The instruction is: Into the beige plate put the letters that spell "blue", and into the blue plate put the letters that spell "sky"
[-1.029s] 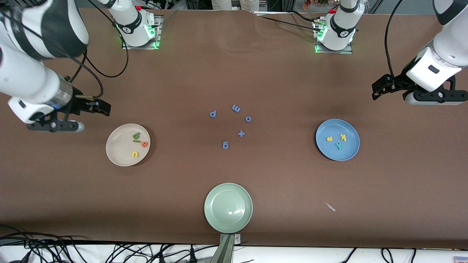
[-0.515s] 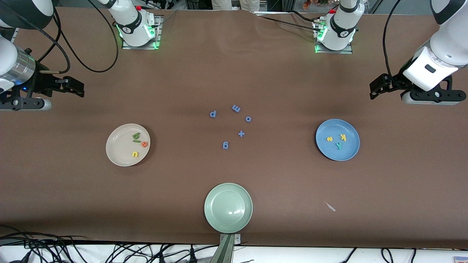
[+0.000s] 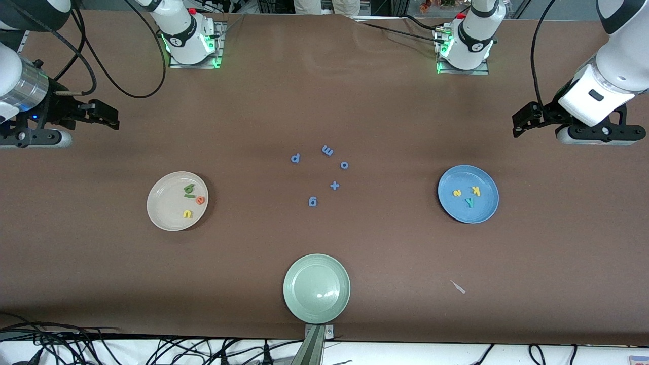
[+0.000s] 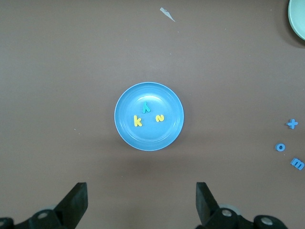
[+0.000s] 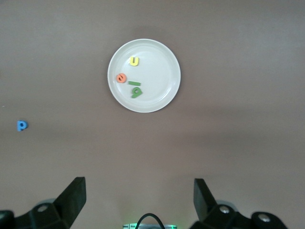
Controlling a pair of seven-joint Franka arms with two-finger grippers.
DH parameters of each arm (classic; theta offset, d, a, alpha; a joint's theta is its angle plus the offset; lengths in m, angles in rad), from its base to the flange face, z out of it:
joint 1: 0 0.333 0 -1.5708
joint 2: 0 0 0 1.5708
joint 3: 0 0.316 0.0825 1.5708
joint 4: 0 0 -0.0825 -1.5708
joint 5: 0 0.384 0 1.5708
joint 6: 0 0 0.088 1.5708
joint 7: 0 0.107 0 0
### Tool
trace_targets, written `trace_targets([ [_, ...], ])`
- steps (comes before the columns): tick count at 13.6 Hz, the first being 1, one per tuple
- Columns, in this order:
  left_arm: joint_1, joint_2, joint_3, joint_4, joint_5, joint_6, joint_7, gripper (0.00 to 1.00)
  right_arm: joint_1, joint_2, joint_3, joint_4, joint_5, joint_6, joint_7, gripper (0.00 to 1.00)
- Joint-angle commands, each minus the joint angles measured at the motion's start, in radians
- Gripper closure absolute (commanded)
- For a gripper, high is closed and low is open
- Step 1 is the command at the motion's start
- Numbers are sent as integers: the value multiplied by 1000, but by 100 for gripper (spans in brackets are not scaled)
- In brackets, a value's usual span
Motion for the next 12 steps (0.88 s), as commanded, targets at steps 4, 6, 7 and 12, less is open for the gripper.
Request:
trace_targets([
  [4,-6,4,1,25,28,-34,15,0,-5,-41,2,-37,24,7,-14,0],
  [6,-6,4,1,25,28,-38,15,0,-5,-41,2,-38,24,-1,-16,0],
  [7,-6,4,1,25,28,-38,15,0,-5,-41,2,-38,24,-6,-14,0],
  [12,-8,4,1,25,28,-38,15,0,-5,-41,2,-38,24,5,-17,0],
])
